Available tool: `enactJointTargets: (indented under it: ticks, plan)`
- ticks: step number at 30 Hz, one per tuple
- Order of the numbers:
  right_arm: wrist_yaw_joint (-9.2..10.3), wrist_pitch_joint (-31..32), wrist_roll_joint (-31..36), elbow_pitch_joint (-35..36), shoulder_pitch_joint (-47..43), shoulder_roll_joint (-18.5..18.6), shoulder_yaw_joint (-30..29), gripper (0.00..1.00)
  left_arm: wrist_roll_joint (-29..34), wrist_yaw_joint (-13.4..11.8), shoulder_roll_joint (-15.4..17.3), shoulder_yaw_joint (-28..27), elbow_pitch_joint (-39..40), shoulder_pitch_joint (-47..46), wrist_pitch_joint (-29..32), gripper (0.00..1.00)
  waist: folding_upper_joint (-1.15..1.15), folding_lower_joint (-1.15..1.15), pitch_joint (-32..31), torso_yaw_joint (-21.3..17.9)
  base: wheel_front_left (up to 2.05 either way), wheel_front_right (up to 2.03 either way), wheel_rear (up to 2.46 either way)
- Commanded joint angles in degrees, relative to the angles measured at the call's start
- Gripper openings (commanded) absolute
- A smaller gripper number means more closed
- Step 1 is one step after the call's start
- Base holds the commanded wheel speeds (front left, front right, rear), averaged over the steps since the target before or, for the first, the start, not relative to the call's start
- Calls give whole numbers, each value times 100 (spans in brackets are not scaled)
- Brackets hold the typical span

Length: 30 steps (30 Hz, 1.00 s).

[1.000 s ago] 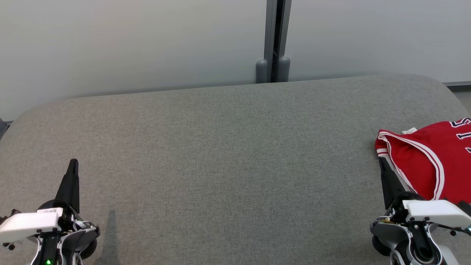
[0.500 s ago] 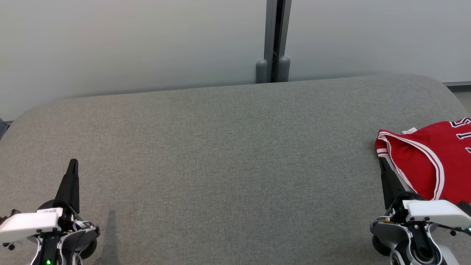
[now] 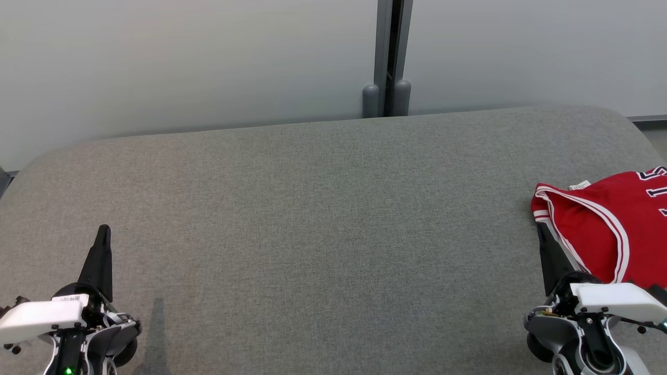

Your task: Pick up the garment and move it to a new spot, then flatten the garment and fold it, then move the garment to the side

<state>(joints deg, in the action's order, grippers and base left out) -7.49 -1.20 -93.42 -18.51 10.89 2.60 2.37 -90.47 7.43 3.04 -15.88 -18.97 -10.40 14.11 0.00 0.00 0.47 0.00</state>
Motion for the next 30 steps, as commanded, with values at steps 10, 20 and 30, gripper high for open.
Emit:
enactJointTargets:
  ticks: [10,20,30]
  plan:
    - [0,-15,-27,-1,26,53,-5,0,-7,32,11,-31,5,-91,27,0,0,0,0,0,0,0,0]
    - [0,-15,-27,-1,26,53,-4,0,-3,32,9,-34,5,-92,28,0,0,0,0,0,0,0,0]
    - [0,-15,-28,-1,26,53,-4,0,-3,32,6,-37,5,-93,32,0,0,0,0,0,0,0,0]
